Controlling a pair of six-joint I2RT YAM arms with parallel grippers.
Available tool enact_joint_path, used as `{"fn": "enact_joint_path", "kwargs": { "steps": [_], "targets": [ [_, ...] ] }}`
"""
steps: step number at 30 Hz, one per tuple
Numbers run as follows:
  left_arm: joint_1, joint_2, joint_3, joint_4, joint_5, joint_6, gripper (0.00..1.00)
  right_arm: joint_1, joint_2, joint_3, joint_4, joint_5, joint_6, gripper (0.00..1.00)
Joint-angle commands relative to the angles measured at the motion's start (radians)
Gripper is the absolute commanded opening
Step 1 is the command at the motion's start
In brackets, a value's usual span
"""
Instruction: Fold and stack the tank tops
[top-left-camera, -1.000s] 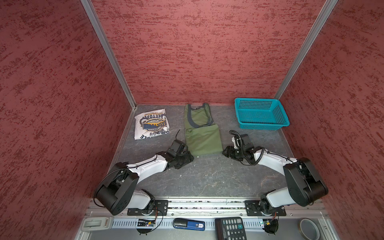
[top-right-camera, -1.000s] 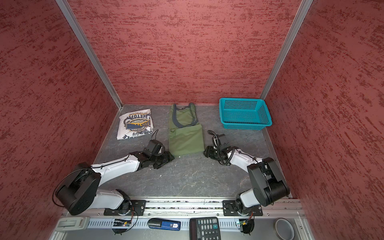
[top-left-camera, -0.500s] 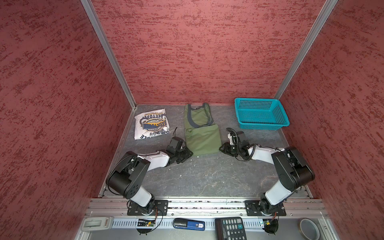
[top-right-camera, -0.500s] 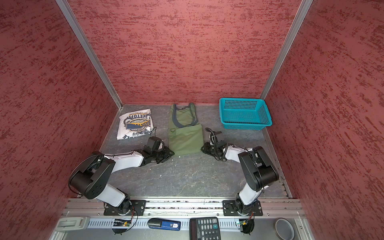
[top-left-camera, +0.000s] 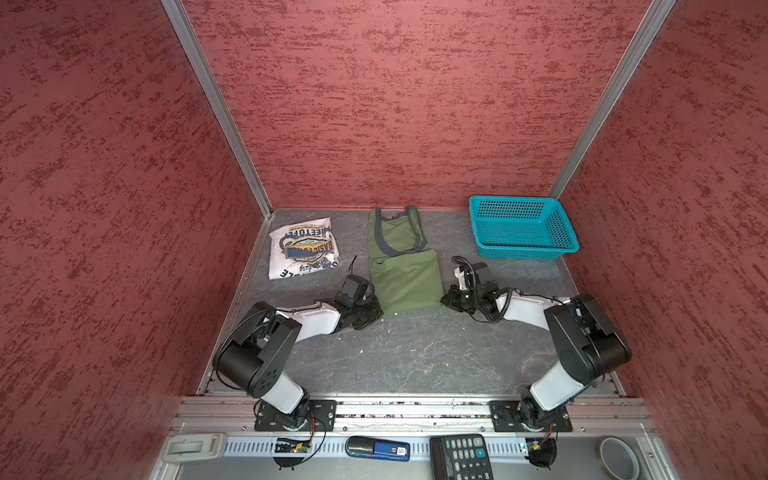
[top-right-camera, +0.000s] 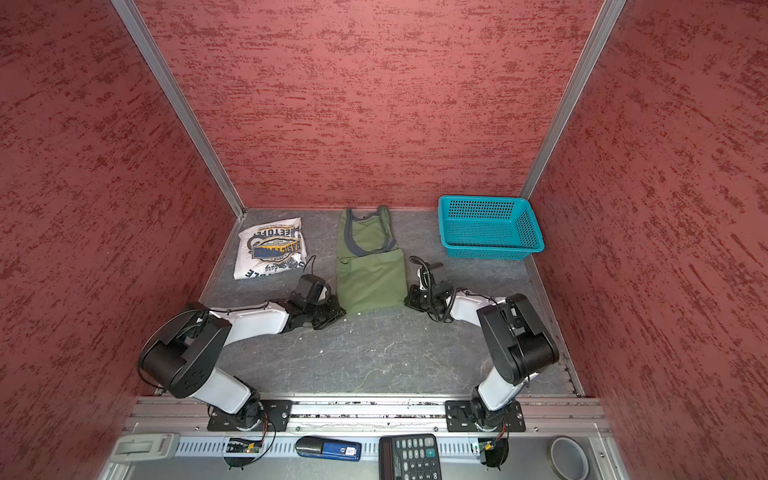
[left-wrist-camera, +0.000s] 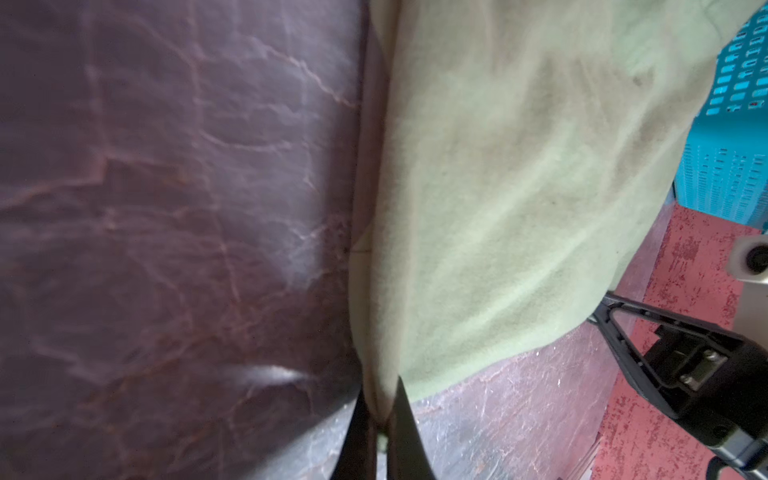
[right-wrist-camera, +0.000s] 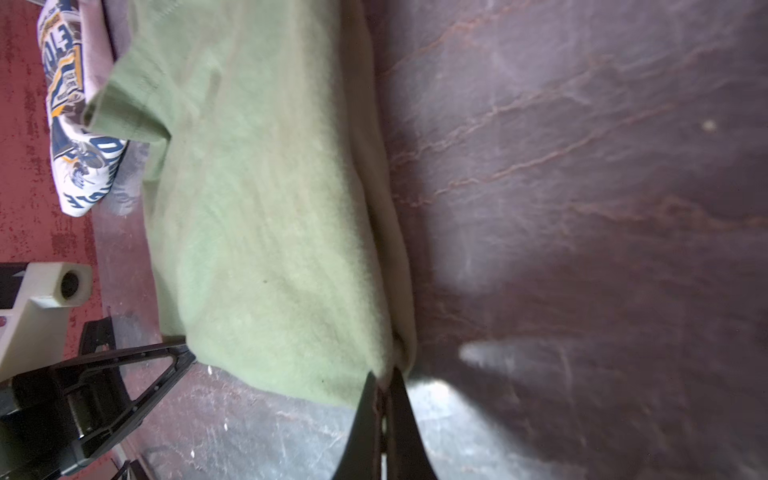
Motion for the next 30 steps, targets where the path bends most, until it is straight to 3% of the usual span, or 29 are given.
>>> {"fn": "enact_joint_path", "kwargs": {
  "steps": [1, 5, 13, 19, 23, 30],
  "targets": [
    [-0.022, -0.066, 0.015, -0.076, -0.035, 0.017, 0.01, 0.012, -0.083, 0.002, -0.058, 0.024, -0.002, 0.0],
    [-0.069, -0.174, 0.012, -0.181, -0.096, 0.013, 0.0, 0.018, -0.203, -0.02, -0.185, 0.066, -0.015, 0.0],
    [-0.216, -0.522, -0.01, -0.422, -0.185, -0.069, 0.0, 0.051, -0.54, -0.007, -0.486, 0.089, -0.023, 0.0],
    [-0.249, -0.632, 0.119, -0.507, -0.167, -0.075, 0.0, 0.058, -0.622, 0.111, -0.531, 0.038, 0.003, 0.0],
    [-0.2, -0.605, 0.225, -0.531, -0.176, -0.031, 0.0, 0.056, -0.567, 0.221, -0.508, 0.082, -0.011, 0.0],
    [0.026, -0.417, 0.311, -0.432, -0.039, -0.017, 0.0, 0.036, -0.289, 0.432, -0.392, 0.079, -0.073, 0.0]
  ]
}}
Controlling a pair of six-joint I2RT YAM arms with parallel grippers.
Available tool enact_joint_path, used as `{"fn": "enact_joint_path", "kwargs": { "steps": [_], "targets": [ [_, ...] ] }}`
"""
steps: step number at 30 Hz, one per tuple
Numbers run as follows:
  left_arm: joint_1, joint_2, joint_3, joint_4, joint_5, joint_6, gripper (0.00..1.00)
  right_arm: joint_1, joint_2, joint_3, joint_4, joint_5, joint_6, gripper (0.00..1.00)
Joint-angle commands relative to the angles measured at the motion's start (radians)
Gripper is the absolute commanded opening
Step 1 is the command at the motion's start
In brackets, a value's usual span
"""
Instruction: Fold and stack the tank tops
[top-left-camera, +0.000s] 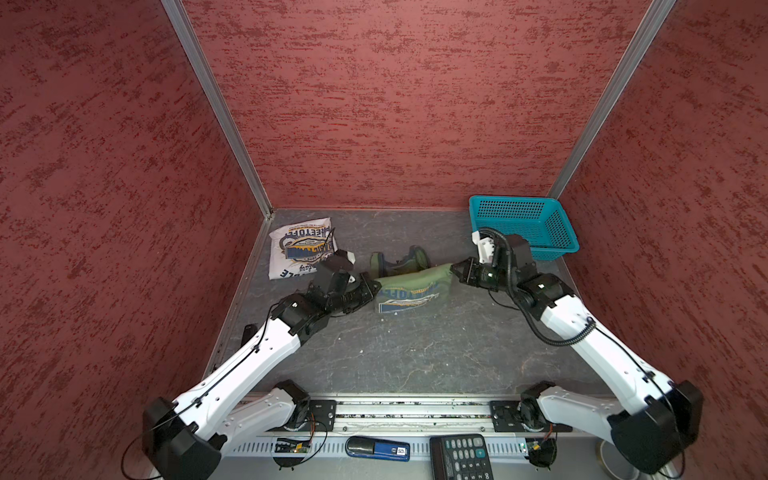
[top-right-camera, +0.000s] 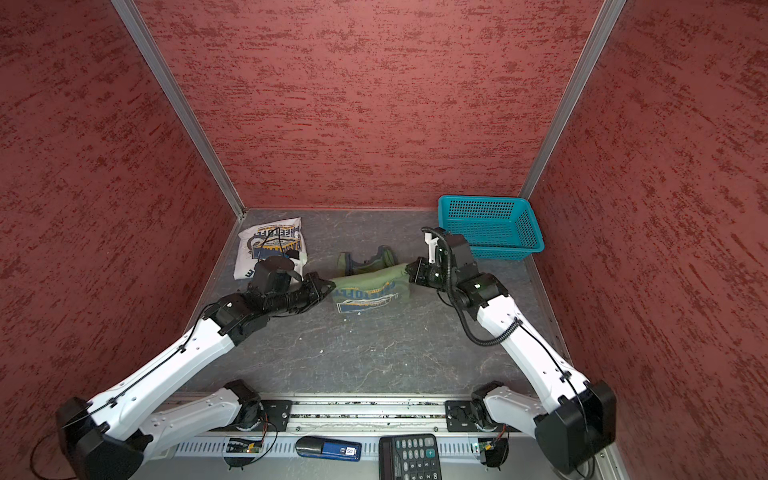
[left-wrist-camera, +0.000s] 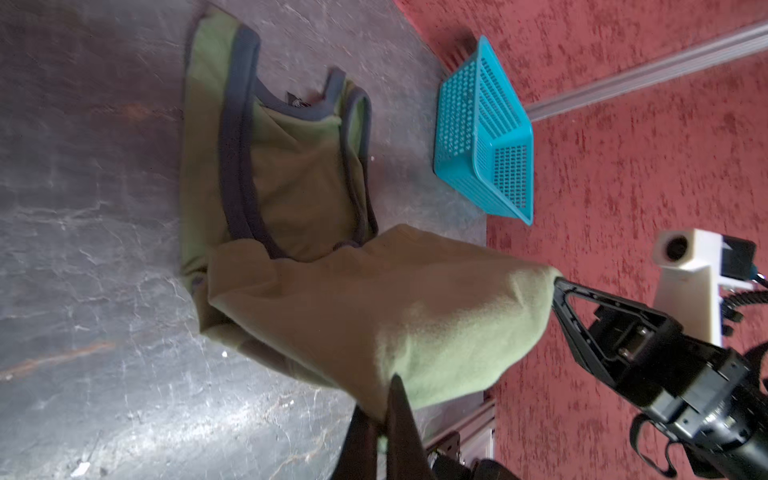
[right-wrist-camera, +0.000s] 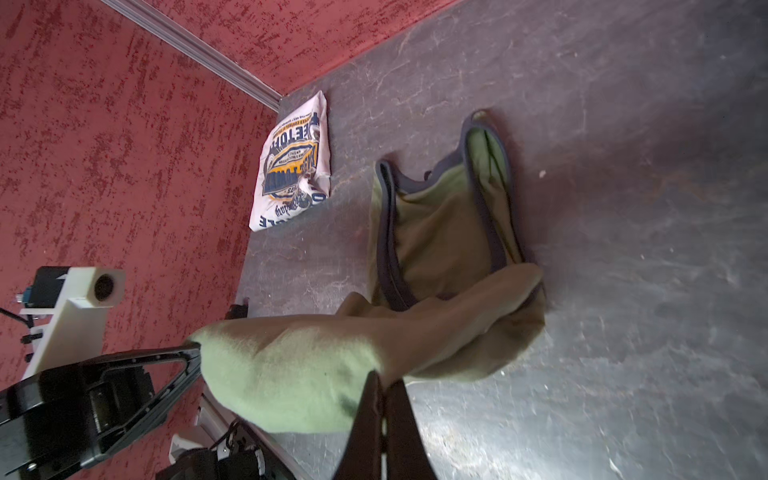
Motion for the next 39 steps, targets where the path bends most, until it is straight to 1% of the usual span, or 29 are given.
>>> {"fn": "enact_joint_path", "kwargs": {
  "steps": [1, 3, 8, 11, 13, 15, 16, 17, 18, 19, 21, 23, 25, 27, 29, 32, 35, 39],
  "targets": [
    [0.085, 0.095, 0.035, 0.048, 0.082, 0.026, 0.0, -0.014, 0.128, 0.095, 0.077, 0.004, -0.045, 0.0],
    [0.136, 0.166, 0.072, 0.074, 0.117, 0.027, 0.0, -0.026, 0.237, 0.175, 0.091, -0.019, -0.057, 0.0],
    [0.235, 0.338, 0.175, 0.127, 0.163, 0.034, 0.0, -0.077, 0.47, 0.332, 0.135, -0.092, -0.047, 0.0],
    [0.274, 0.451, 0.252, 0.139, 0.193, 0.04, 0.01, -0.1, 0.59, 0.409, 0.144, -0.112, -0.047, 0.0],
    [0.295, 0.529, 0.302, 0.154, 0.216, 0.041, 0.03, -0.116, 0.659, 0.441, 0.171, -0.12, -0.034, 0.0],
    [0.315, 0.606, 0.355, 0.148, 0.227, 0.038, 0.04, -0.13, 0.738, 0.489, 0.2, -0.132, -0.029, 0.03],
    [0.326, 0.648, 0.375, 0.16, 0.242, 0.031, 0.07, -0.138, 0.788, 0.531, 0.198, -0.14, -0.027, 0.05],
    [0.335, 0.686, 0.397, 0.162, 0.244, 0.025, 0.1, -0.144, 0.836, 0.575, 0.191, -0.152, -0.03, 0.07],
    [0.34, 0.717, 0.416, 0.162, 0.243, 0.025, 0.16, -0.148, 0.877, 0.614, 0.189, -0.155, -0.03, 0.1],
    [0.348, 0.755, 0.446, 0.155, 0.239, 0.028, 0.23, -0.151, 0.922, 0.654, 0.184, -0.152, -0.031, 0.15],
    [0.364, 0.831, 0.503, 0.146, 0.231, 0.036, 0.37, -0.153, 1.0, 0.741, 0.154, -0.122, -0.041, 0.33],
    [0.389, 0.92, 0.592, 0.113, 0.255, 0.056, 0.53, -0.154, 1.06, 0.837, 0.086, -0.061, -0.061, 0.46],
    [0.414, 0.968, 0.652, 0.071, 0.262, 0.083, 0.58, -0.154, 1.075, 0.882, 0.029, 0.0, -0.084, 0.54],
    [0.427, 0.944, 0.644, 0.042, 0.229, 0.118, 0.65, -0.153, 1.042, 0.861, 0.013, 0.032, -0.11, 0.61],
    [0.422, 0.871, 0.583, 0.027, 0.171, 0.163, 0.74, -0.145, 0.97, 0.763, 0.043, 0.053, -0.141, 0.68],
    [0.39, 0.766, 0.447, 0.022, 0.138, 0.204, 0.81, -0.132, 0.872, 0.596, 0.102, 0.06, -0.157, 0.75],
    [0.341, 0.707, 0.328, 0.036, 0.137, 0.215, 0.85, -0.116, 0.817, 0.46, 0.154, 0.041, -0.155, 0.79],
    [0.283, 0.696, 0.236, 0.079, 0.163, 0.214, 0.86, -0.104, 0.776, 0.344, 0.202, 0.013, -0.161, 0.82]
  ]
}}
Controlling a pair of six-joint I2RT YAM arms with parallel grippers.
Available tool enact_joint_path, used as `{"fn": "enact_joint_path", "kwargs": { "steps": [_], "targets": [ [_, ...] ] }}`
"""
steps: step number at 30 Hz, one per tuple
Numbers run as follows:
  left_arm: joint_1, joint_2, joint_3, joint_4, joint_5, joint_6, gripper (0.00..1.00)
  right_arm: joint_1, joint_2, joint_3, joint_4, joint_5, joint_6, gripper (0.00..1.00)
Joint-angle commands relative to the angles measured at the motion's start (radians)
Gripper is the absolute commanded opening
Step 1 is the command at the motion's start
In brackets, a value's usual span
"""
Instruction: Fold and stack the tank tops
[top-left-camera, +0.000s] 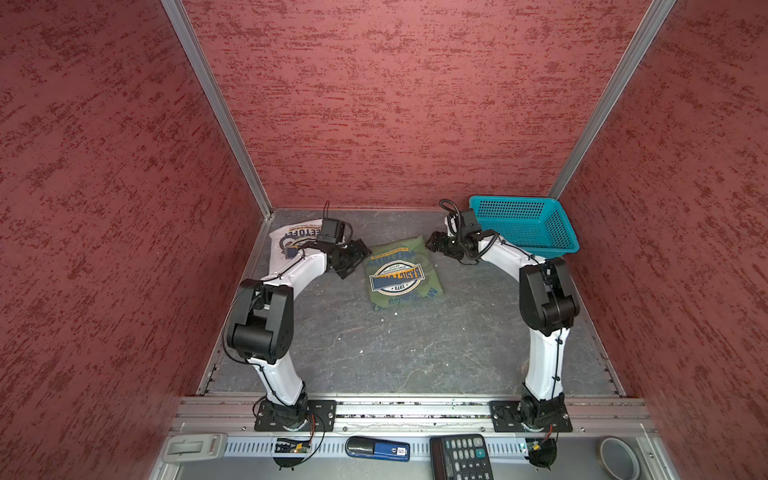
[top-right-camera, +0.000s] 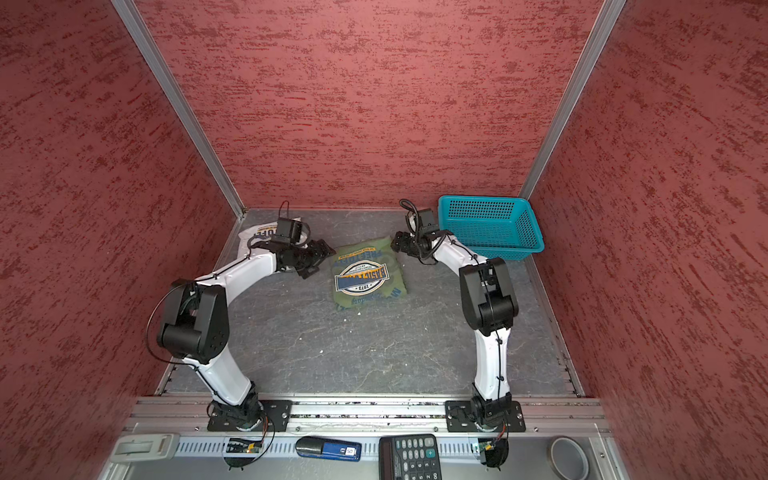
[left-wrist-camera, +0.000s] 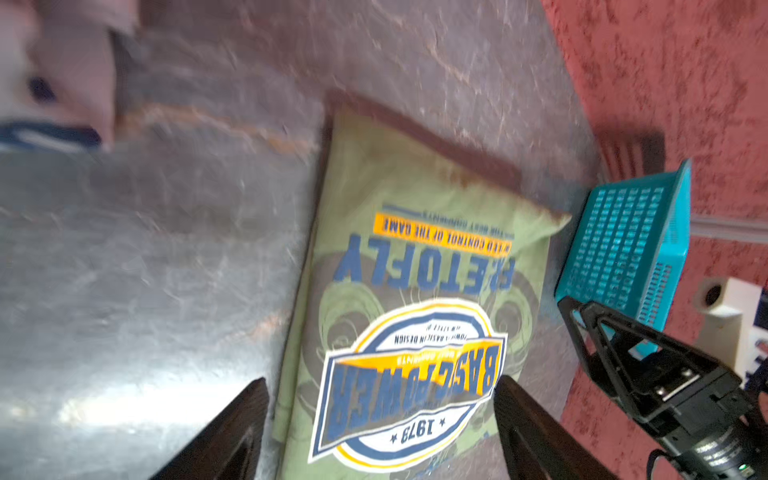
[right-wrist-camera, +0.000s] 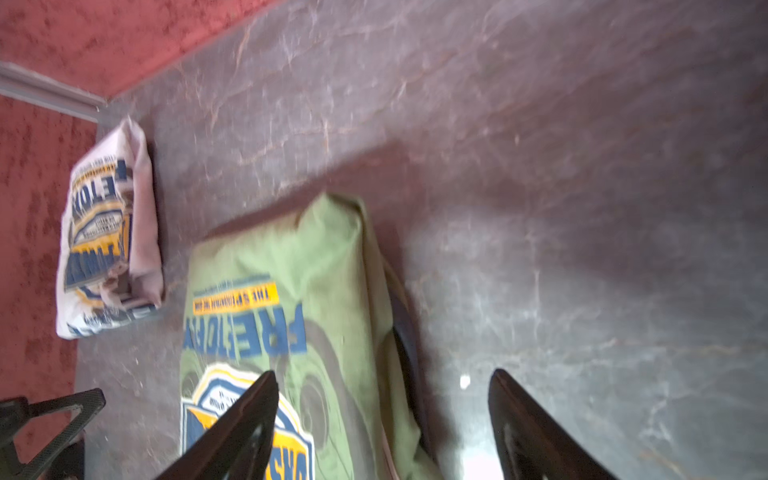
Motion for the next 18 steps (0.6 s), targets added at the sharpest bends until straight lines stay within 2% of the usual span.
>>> {"fn": "enact_joint_path", "kwargs": {
  "steps": [1, 9, 18],
  "targets": [
    [-0.037, 0.02, -0.057, 0.023, 0.003, 0.03, 0.87, 0.012, -0.029, -0.081, 0.074, -0.015, -0.021, 0.83],
    [-0.089, 0.123, -0.057, 0.055, 0.013, 0.006, 0.85, 0.024, -0.019, -0.159, 0.114, -0.059, -0.018, 0.83],
    [-0.119, 0.233, -0.014, 0.066, 0.005, -0.015, 0.8, 0.045, 0.071, -0.154, 0.105, -0.083, 0.02, 0.8]
  ]
}}
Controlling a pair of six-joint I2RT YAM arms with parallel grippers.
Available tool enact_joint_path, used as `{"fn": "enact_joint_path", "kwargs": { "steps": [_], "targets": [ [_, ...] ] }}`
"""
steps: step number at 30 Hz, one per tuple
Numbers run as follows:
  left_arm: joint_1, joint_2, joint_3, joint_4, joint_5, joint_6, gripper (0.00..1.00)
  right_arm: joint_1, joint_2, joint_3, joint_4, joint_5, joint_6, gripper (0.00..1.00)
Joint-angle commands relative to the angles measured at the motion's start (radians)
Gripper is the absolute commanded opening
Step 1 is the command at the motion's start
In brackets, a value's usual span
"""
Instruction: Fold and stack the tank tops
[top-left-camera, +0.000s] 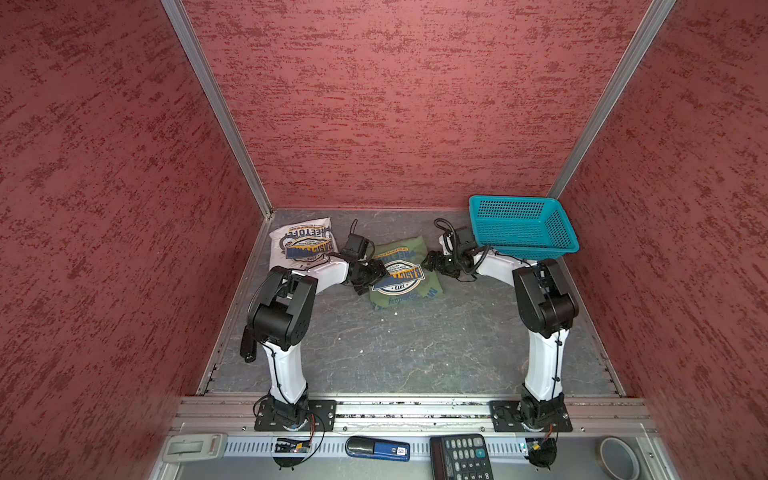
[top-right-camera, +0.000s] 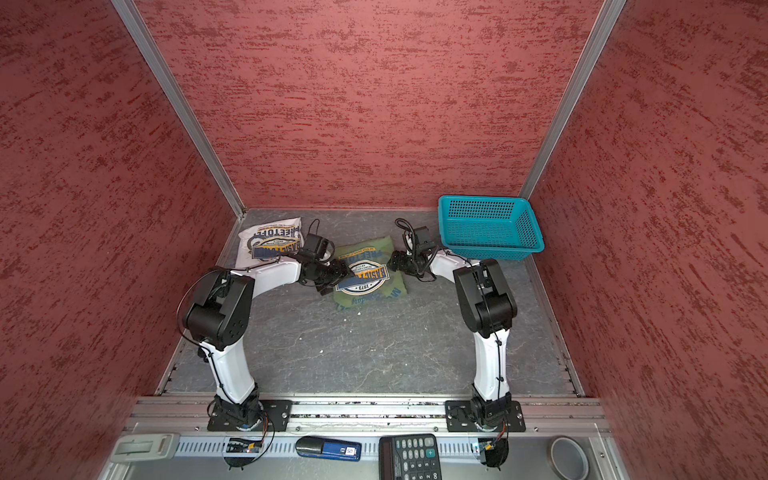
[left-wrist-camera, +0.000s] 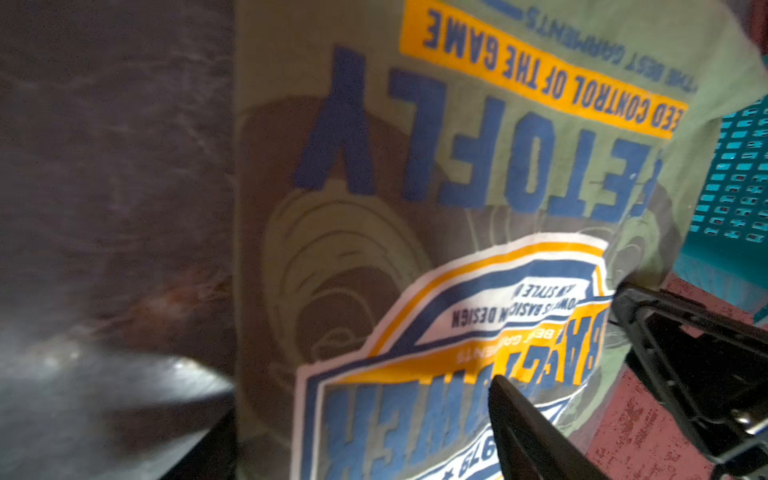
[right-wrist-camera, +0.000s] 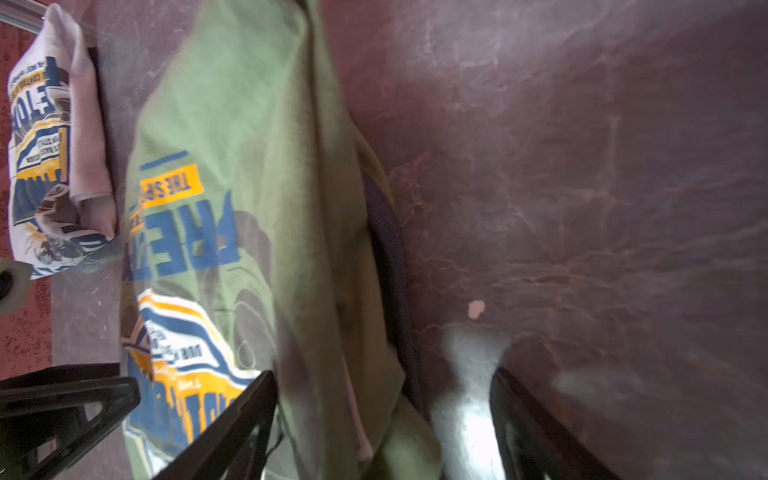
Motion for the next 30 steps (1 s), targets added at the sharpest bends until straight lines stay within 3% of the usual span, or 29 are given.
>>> {"fn": "enact_joint_path", "kwargs": {
  "steps": [1, 3, 7, 18, 25, 30],
  "targets": [
    [-0.007, 0.079, -0.007, -0.004, -0.006, -0.01, 0.79, 0.017, 0.058, 0.001, 0.001, -0.025, 0.019, 0.79],
    [-0.007, 0.098, -0.002, 0.006, -0.001, -0.014, 0.75, 0.023, 0.066, 0.005, 0.003, -0.03, 0.023, 0.77],
    [-0.006, 0.123, 0.012, 0.04, 0.021, -0.022, 0.58, 0.029, 0.092, 0.022, 0.024, -0.08, 0.043, 0.66],
    [0.039, 0.081, 0.103, 0.074, 0.058, 0.016, 0.13, 0.061, 0.064, 0.099, 0.102, -0.172, 0.092, 0.16],
    [0.119, -0.037, 0.216, -0.066, -0.024, 0.139, 0.07, 0.087, 0.032, 0.178, 0.188, -0.165, 0.165, 0.02],
    [0.2, -0.054, 0.314, -0.153, -0.08, 0.223, 0.06, 0.121, 0.14, 0.362, 0.204, -0.162, 0.229, 0.0]
  ]
}}
